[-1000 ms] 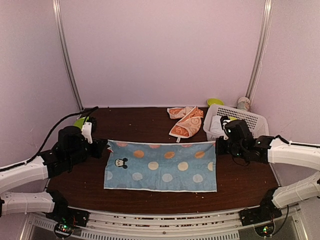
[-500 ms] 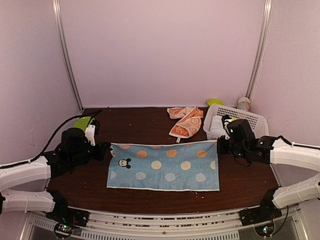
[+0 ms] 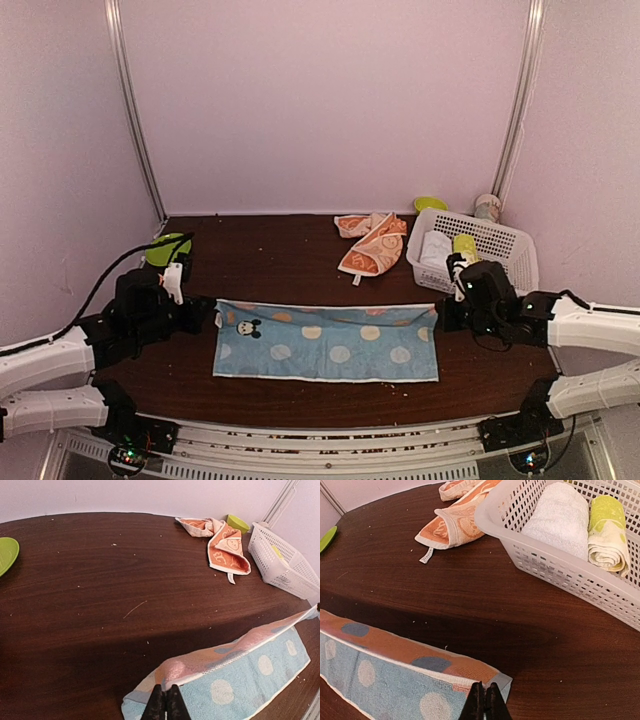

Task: Roll the towels
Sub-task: Fold the towel at the center of the board, then smooth out the towel at the center of the board.

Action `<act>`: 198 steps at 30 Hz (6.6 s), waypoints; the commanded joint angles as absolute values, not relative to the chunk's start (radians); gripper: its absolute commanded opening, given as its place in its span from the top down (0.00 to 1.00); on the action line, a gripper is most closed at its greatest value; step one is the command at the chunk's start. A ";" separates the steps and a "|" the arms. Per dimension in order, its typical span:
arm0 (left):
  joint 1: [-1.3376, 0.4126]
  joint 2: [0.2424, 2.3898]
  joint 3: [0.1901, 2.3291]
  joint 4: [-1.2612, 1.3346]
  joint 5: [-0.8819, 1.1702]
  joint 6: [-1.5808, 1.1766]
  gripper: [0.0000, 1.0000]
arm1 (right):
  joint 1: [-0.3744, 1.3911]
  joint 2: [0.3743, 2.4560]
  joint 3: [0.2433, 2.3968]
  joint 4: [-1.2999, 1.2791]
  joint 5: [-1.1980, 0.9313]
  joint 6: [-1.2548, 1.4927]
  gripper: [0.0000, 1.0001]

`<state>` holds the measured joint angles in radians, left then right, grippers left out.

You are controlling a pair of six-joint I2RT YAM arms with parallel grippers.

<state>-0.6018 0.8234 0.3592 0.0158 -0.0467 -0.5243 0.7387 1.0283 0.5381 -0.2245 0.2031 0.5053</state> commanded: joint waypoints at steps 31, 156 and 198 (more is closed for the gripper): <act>-0.652 0.659 0.307 -0.240 0.023 -0.650 1.00 | 0.861 0.897 0.430 -0.354 0.171 0.640 1.00; -0.760 0.898 0.403 -0.547 0.106 -0.951 1.00 | 0.910 1.055 0.403 -0.341 0.138 0.969 0.75; -0.761 0.917 0.431 -0.562 0.111 -0.910 1.00 | 0.910 1.038 0.406 -0.418 0.100 0.962 1.00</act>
<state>-0.7547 0.9218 0.3923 -0.5522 0.1085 -0.9325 0.9119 1.0691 0.3996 -0.3916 0.0761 0.9657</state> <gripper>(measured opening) 0.007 0.016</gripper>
